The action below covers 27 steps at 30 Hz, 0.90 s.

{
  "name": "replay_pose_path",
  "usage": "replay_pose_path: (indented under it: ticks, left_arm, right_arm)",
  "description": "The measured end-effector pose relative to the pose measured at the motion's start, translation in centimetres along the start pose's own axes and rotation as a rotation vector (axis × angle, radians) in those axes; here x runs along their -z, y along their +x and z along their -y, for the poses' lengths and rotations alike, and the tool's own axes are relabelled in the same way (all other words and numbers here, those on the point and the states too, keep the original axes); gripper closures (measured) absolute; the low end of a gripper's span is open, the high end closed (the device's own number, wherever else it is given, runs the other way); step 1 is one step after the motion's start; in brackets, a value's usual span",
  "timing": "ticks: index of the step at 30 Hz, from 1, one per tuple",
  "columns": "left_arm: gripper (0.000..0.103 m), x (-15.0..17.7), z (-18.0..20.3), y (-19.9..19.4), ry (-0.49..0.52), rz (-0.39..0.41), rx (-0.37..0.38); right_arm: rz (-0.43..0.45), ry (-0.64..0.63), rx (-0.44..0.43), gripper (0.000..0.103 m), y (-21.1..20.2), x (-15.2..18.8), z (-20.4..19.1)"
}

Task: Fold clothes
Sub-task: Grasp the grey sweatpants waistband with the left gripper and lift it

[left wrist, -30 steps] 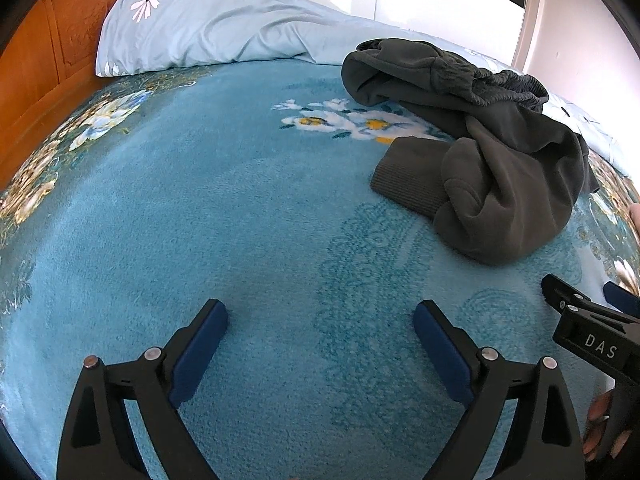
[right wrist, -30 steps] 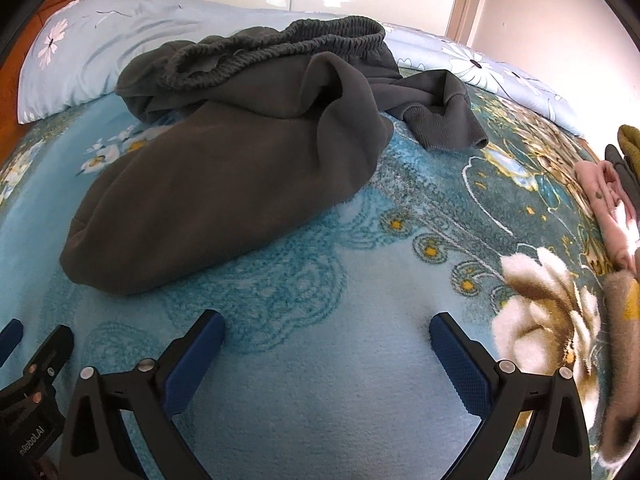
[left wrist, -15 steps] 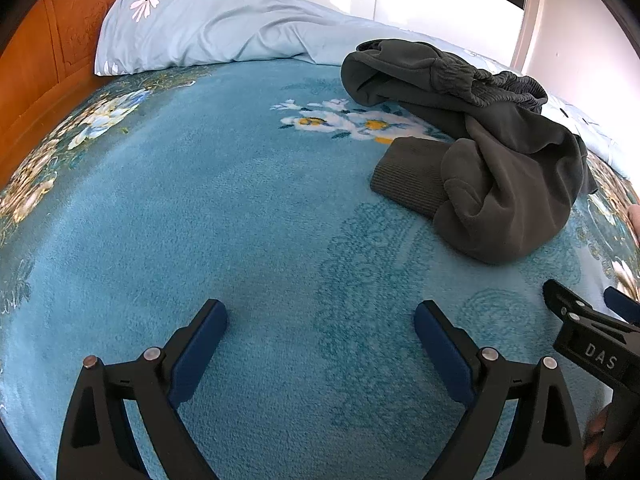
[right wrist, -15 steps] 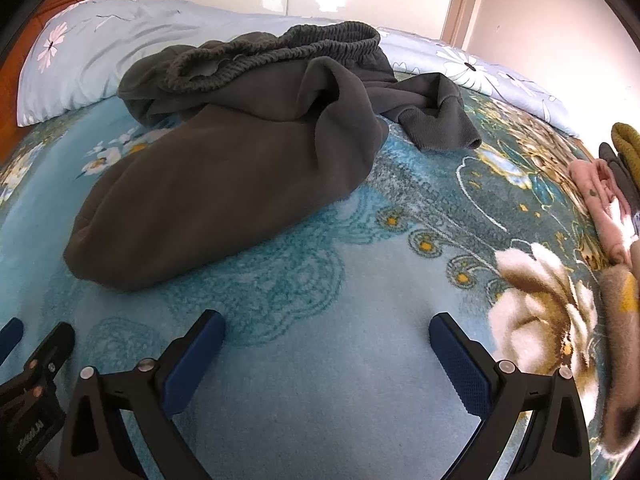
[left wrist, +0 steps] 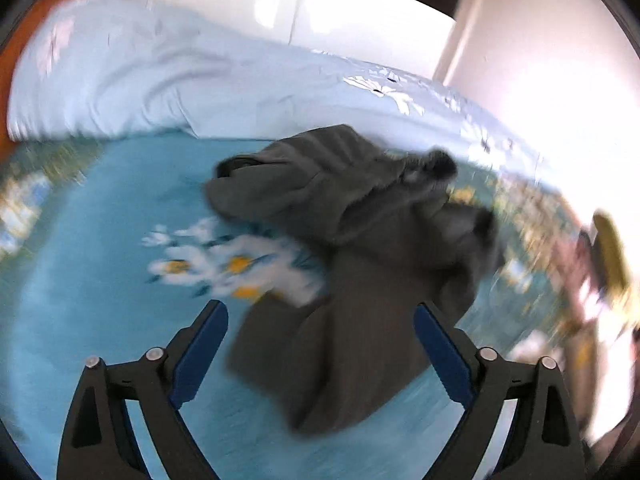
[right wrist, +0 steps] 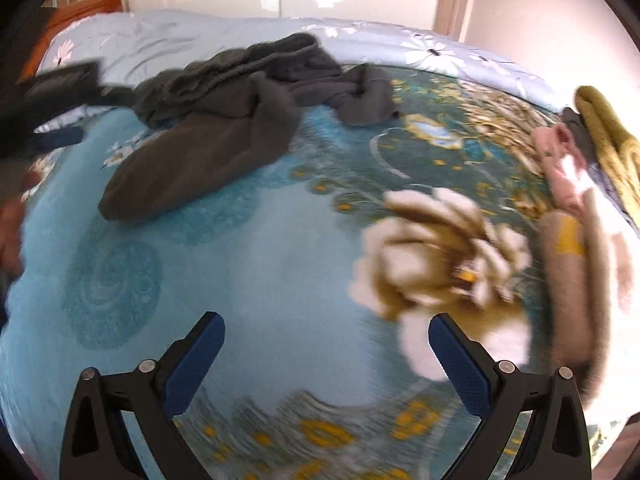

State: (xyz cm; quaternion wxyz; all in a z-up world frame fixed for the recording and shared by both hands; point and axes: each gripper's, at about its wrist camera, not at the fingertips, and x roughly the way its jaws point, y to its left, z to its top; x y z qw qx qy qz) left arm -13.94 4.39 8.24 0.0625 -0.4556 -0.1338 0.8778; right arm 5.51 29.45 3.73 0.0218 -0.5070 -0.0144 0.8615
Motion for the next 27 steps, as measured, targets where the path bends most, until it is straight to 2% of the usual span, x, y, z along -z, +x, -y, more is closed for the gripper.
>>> replay_pose_path:
  ticks: [2, 4, 7, 9, 10, 12, 14, 16, 23, 27]
  left_arm:
    - [0.027, -1.2, -0.3, 1.7, -0.098, -0.014, 0.001]
    - [0.034, -2.3, -0.7, 3.1, -0.194, -0.031, 0.014]
    - [0.037, -3.6, -0.7, 4.8, -0.306, -0.030, 0.035]
    - [0.041, -4.2, 0.1, 5.6, -0.297, -0.024, 0.004]
    - [0.056, -4.5, 0.5, 5.7, -0.281, -0.022, -0.026]
    - [0.074, -5.0, 0.9, 5.5, -0.253, -0.016, -0.087]
    - [0.083, -5.5, 1.4, 5.2, -0.225, -0.011, -0.148]
    - [0.087, -5.2, 1.0, 4.0, -0.211, 0.008, -0.167]
    - [0.089, -0.9, -5.1, -4.3, -0.226, 0.068, -0.140]
    - [0.092, 1.7, -9.0, -9.1, -0.240, 0.096, -0.134]
  right_arm:
    - [0.016, 0.021, -0.015, 0.000, -1.0, 0.4, 1.3]
    - [0.056, 0.044, -0.045, 0.000, -1.7, 1.2, 2.3]
    - [0.087, 0.056, -0.058, 0.000, -2.6, 2.1, 3.1]
    - [0.083, 0.046, -0.061, 0.000, -2.8, 2.7, 3.5]
    - [0.083, 0.044, -0.065, 0.000, -2.8, 3.1, 3.8]
    - [0.059, 0.050, -0.080, 0.000, -2.5, 3.6, 4.3]
    - [0.026, 0.062, -0.091, 0.000, -2.4, 3.9, 4.8]
    - [0.021, 0.084, -0.096, 0.000, -2.3, 4.3, 5.1]
    - [0.067, 0.126, -0.112, 0.000, -4.1, 3.4, 5.1]
    - [0.073, 0.165, -0.162, 0.000, -5.2, 2.7, 4.9]
